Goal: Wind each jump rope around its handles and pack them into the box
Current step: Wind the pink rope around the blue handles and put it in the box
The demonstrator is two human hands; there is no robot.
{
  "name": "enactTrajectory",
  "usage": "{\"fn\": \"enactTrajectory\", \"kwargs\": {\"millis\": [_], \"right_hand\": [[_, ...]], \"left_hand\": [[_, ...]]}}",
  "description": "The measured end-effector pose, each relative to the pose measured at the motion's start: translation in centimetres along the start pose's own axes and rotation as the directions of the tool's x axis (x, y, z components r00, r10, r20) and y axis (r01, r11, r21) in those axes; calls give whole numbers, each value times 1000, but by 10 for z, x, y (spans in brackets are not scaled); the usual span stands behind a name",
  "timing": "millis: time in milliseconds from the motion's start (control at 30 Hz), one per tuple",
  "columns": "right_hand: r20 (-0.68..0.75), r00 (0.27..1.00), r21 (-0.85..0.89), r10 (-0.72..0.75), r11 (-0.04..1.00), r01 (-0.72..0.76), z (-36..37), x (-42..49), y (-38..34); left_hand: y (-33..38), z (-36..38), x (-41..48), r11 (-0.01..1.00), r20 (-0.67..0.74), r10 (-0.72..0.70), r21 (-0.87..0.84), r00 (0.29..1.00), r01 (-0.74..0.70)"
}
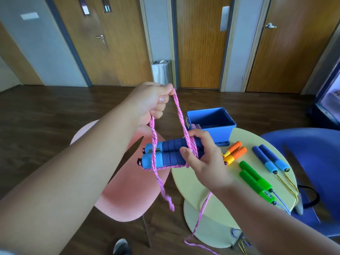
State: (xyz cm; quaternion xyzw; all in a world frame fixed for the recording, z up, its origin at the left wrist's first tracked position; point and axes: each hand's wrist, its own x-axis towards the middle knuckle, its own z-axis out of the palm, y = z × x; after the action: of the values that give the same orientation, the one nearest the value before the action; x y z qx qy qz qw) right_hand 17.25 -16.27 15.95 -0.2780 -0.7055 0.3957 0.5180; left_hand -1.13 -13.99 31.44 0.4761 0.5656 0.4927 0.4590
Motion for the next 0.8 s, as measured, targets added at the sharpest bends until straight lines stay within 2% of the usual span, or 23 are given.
{"fn": "enactTrajectory", "kwargs": {"millis": [67,133,233,333,433,500,567,667,700,800], "right_hand": [[44,998,25,-38,999,37,-2,0,-4],[100,991,-45,-90,994,95,-5,-1,-3],[174,982,-134,-76,986,100,-7,-3,2],[173,984,-156,-45,985,73,-9,-4,5],[151,988,-154,-24,987,48,-14,-5,6],[153,988,-149,-34,987,57,-16,-9,3],[167,985,-132,-39,989,61,-17,-14,1],[159,987,-111,-38,992,56,-17,-20,3],[147,989,-94,-31,995,45,-17,-20,3],[107,994,5,-6,1000,5,-18,-17,-4]], "left_hand": [[-7,-3,8,998,-32,-17,58,999,18],[-12,-3,12,994,-41,-27,107,999,31],[-13,1,15,987,-24,-26,158,999,30],[-14,4,19,980,0,-5,197,1000,5],[-19,3,25,951,27,37,306,999,-44],[-22,2,29,851,50,116,509,992,-125],[-22,-5,34,652,94,195,731,976,-201],[-30,-19,38,450,125,175,872,977,-192],[-38,-26,40,414,113,157,894,981,-170],[-64,-33,40,400,139,138,898,981,-183]]}}
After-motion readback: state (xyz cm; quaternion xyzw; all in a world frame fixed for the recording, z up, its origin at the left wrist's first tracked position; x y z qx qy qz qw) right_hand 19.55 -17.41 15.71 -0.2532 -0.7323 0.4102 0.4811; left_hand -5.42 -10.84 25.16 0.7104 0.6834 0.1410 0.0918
